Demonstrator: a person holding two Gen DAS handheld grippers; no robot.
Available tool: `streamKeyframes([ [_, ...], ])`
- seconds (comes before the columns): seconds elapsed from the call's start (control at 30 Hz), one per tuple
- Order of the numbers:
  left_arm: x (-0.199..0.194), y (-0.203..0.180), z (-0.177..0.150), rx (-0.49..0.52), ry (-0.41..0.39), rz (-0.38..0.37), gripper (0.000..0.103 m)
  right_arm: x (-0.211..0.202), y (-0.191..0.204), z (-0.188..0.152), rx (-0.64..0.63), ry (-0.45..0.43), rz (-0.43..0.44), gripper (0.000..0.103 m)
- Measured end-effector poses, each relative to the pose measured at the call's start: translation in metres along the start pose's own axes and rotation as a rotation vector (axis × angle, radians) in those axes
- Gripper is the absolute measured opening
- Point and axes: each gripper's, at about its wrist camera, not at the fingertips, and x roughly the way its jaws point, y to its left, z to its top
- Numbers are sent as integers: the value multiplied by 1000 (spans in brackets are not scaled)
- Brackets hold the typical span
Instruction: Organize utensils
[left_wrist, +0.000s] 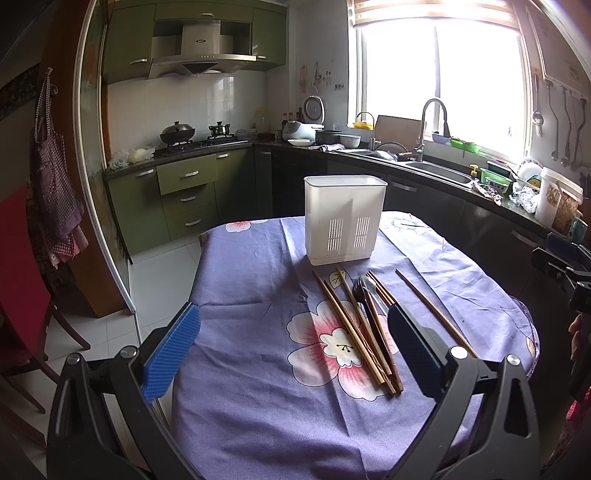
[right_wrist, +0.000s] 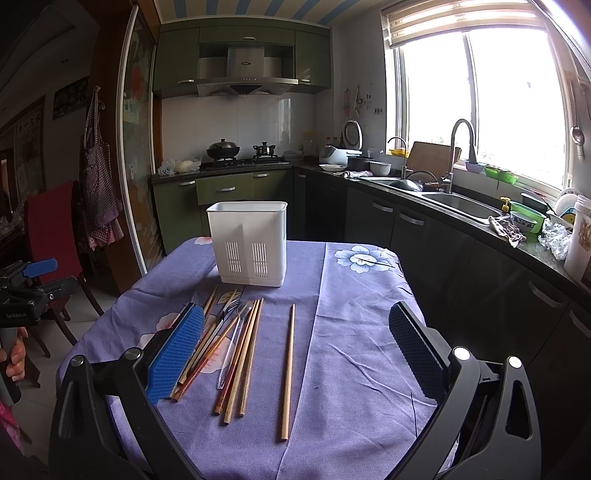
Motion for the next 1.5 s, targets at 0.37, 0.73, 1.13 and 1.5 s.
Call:
streamKeyframes([
  [0.37, -4, -2, -2, 2, 3, 1, 96, 0, 0, 0, 1, 0, 0, 99],
  [0.73, 2, -1, -2, 0, 4, 2, 96, 0, -1, 0, 1, 7, 1, 99],
  [1.13, 7, 2, -5, -2, 22, 3, 96, 12, -1, 1, 1, 35, 7, 99],
  [1.5, 53, 2, 24, -5, 135, 21, 96, 70, -19, 21, 48, 167, 89, 99],
])
